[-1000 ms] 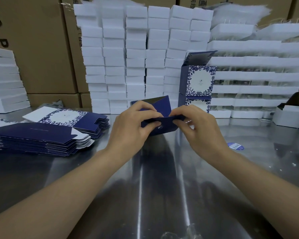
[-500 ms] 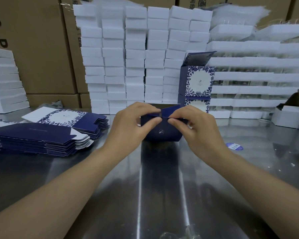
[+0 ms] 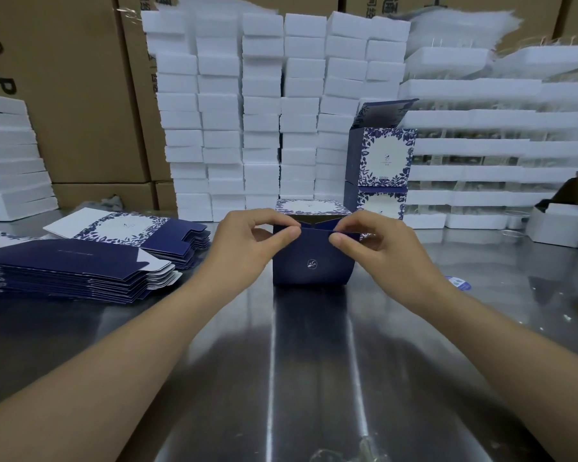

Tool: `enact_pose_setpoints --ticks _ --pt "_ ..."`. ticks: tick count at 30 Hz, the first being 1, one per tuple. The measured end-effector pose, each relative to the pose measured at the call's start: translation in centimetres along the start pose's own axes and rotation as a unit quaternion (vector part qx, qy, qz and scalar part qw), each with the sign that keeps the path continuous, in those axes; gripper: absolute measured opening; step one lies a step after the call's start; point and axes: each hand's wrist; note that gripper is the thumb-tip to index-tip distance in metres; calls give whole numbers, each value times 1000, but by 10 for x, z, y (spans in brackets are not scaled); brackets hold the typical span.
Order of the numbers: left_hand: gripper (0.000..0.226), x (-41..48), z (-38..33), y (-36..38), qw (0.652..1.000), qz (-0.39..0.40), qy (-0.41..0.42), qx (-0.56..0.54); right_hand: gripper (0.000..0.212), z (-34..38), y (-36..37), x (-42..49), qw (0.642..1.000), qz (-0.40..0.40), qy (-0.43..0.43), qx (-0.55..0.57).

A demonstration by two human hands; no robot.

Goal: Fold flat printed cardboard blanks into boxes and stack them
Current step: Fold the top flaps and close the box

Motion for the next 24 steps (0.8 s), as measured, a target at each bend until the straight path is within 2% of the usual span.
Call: enact_pose_setpoints --ticks 2,4,6,8,11,15,21,24 --pt "11 1 2 -1 1000 15 -11 8 23 -2 -2 1 999 43 11 32" --pt "29 1 4 -1 998 48 -26 13 32 -3 -2 0 997 71 2 24" --pt "44 -1 8 1 994 101 -37 6 34 -3 1 -1 996 83 -5 27" --pt "50 -2 12 2 991 128 -30 15 33 0 2 -2 996 76 -10 53" --pt "44 2 12 2 995 97 -3 25 36 5 0 0 992 56 -4 115" --pt "40 3 6 3 998 60 12 5 55 10 -2 1 989 75 -4 128" --pt "17 -1 -3 6 998 48 52 3 43 17 -4 1 996 14 -46 69" --pt "26 -3 -5 7 995 0 93 45 41 22 -4 1 996 -4 -61 61"
Point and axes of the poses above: each hand's wrist, its own x-axis towards the middle knuckle, its own y-axis out of the palm, z = x × y, and after that the axes turned 7 degrees about -x, right-handed
